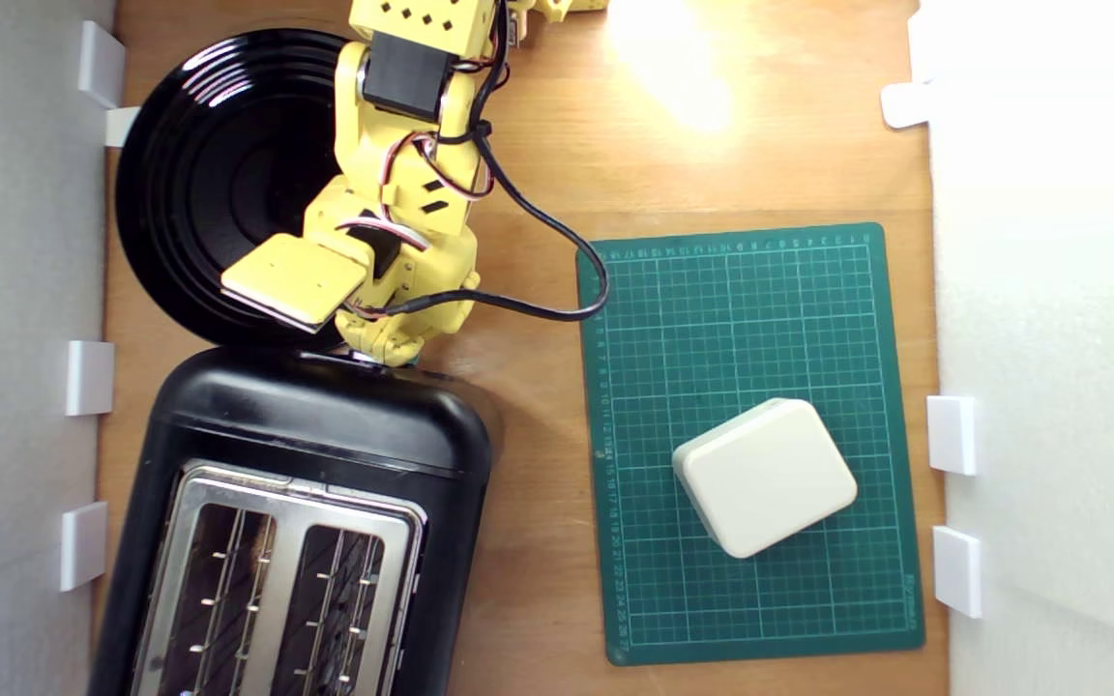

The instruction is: Start toaster

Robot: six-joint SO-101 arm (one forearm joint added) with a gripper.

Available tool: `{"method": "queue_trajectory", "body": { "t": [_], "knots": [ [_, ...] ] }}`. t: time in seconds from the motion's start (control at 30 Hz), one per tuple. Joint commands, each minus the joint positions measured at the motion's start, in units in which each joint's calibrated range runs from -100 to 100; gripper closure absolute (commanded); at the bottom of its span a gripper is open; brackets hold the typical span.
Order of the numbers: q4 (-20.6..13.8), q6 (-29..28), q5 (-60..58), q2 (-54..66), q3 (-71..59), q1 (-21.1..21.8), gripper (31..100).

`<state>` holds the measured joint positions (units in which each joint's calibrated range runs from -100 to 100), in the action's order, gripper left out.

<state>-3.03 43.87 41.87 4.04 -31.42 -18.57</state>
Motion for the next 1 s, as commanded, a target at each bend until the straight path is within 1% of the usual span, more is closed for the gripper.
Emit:
{"method": "queue_trajectory", "body": {
  "t": [0.0,0.2,0.3,0.53,0.63,0.73,0.83,0.9,0.97],
  "knots": [
    [-0.3,0.1,1.9,-0.7,0.0,0.4,98.8],
    [0.6,0.1,1.9,3.0,2.3,0.4,98.8],
    [0.1,0.3,1.9,6.0,2.5,0.5,98.8],
    [0.5,0.5,1.9,14.1,3.5,2.1,98.8],
    [-0.1,0.4,1.9,17.7,3.5,3.2,98.8],
    [0.3,0.5,1.9,21.4,3.7,3.4,98.8],
    [0.6,0.7,1.9,28.3,4.4,3.8,98.8],
    [0.0,0.7,1.9,32.9,3.6,5.2,98.8],
    [0.5,0.7,1.9,38.0,1.8,5.9,98.8]
  ]
}}
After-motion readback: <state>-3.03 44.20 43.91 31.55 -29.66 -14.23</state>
